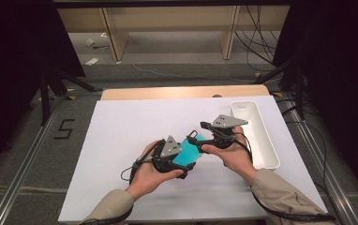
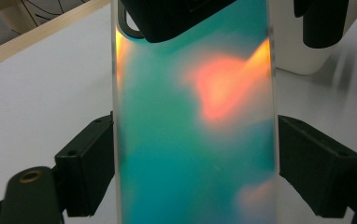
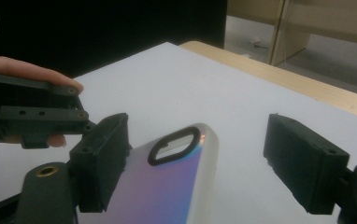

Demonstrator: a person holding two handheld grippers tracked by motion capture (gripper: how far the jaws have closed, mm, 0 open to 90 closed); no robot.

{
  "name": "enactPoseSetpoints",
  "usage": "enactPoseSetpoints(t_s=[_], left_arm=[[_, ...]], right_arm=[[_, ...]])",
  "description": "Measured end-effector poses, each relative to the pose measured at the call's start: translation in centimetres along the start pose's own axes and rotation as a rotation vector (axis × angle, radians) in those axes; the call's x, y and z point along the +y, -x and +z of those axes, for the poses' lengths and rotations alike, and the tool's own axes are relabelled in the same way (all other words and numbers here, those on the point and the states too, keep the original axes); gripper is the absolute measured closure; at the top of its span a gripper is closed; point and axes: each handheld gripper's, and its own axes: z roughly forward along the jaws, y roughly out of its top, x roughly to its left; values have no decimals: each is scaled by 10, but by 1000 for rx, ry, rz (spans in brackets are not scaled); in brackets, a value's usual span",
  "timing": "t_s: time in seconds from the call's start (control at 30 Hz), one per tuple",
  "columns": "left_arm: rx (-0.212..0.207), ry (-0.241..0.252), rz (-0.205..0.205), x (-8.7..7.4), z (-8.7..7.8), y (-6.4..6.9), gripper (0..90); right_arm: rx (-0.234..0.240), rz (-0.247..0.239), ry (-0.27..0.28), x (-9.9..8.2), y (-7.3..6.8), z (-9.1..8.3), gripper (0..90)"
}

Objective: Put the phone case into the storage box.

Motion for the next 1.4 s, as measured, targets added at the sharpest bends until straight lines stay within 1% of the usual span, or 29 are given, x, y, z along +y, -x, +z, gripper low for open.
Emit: enactPoseSetpoints(t_s=[0.3, 0.33, 0.4, 0.47, 0.53, 0.57, 0.83, 0.93, 1.4], left_arm=[[2, 0, 4, 0, 0, 0, 168], [2, 0, 4, 0, 0, 0, 168], [3, -1, 5, 0, 0, 0, 167], [3, 1, 4, 0, 0, 0, 168], [3, 0, 5, 0, 0, 0, 168], [17, 8, 22, 0, 0, -1, 168], [21, 9, 23, 0, 0, -1, 168], [23, 10, 24, 0, 0, -1, 168], [30, 18, 21, 1, 0, -1, 168]], right_arm=[[5, 14, -15, -1, 1, 3, 315], [7, 17, -16, -1, 1, 3, 334], [8, 18, -18, -1, 1, 4, 341], [12, 22, -19, -1, 2, 4, 368], [15, 25, -20, -1, 2, 4, 372], [16, 27, -23, -2, 2, 4, 389], [28, 43, -25, -2, 3, 5, 419], [35, 56, -25, -2, 3, 5, 444], [62, 85, -22, -1, 3, 5, 526]])
